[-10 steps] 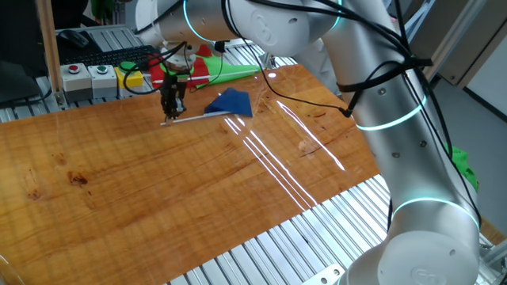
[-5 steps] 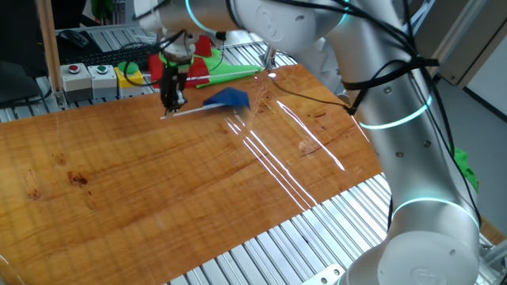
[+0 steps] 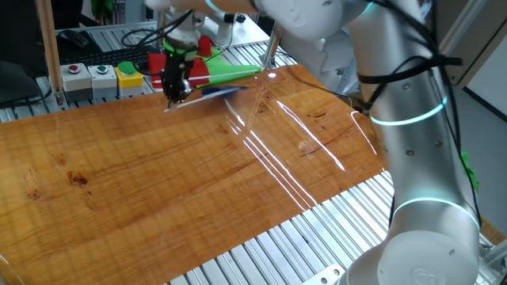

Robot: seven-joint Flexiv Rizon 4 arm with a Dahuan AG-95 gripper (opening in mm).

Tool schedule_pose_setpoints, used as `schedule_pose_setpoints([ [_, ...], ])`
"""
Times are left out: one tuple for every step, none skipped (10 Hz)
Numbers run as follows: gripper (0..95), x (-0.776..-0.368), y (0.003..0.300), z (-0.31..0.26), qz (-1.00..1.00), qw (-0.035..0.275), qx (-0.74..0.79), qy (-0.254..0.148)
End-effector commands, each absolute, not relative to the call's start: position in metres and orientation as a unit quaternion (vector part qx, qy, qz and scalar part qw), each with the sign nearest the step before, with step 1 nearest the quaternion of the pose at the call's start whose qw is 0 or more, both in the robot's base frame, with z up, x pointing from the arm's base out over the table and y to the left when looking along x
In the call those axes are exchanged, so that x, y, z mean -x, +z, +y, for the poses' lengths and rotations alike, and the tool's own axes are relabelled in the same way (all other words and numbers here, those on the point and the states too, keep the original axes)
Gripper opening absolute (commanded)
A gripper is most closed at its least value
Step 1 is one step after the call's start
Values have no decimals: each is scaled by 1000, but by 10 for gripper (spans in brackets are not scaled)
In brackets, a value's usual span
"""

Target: Wave the flag

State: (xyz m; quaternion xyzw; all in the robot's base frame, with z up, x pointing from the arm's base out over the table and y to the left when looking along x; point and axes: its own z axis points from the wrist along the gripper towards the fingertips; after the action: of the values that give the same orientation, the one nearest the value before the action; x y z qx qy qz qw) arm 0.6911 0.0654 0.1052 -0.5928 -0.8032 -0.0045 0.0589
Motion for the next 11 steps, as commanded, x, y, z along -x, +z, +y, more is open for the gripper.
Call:
schedule_pose_setpoints([
  [0, -656, 153, 67, -897, 75, 436, 4],
  [0, -646, 163, 68, -908, 75, 412, 4],
  [0, -637, 172, 68, -920, 73, 384, 5],
  [0, -628, 183, 68, -933, 72, 352, 7],
  [0, -623, 188, 69, -938, 71, 338, 6],
  [0, -615, 198, 66, -956, 65, 286, 22],
  [0, -609, 203, 65, -963, 61, 263, 21],
  [0, -603, 210, 62, -970, 58, 236, 19],
  [0, -595, 217, 59, -977, 56, 206, 17],
  [0, -588, 223, 55, -983, 54, 176, 17],
  [0, -585, 225, 53, -984, 53, 169, 16],
])
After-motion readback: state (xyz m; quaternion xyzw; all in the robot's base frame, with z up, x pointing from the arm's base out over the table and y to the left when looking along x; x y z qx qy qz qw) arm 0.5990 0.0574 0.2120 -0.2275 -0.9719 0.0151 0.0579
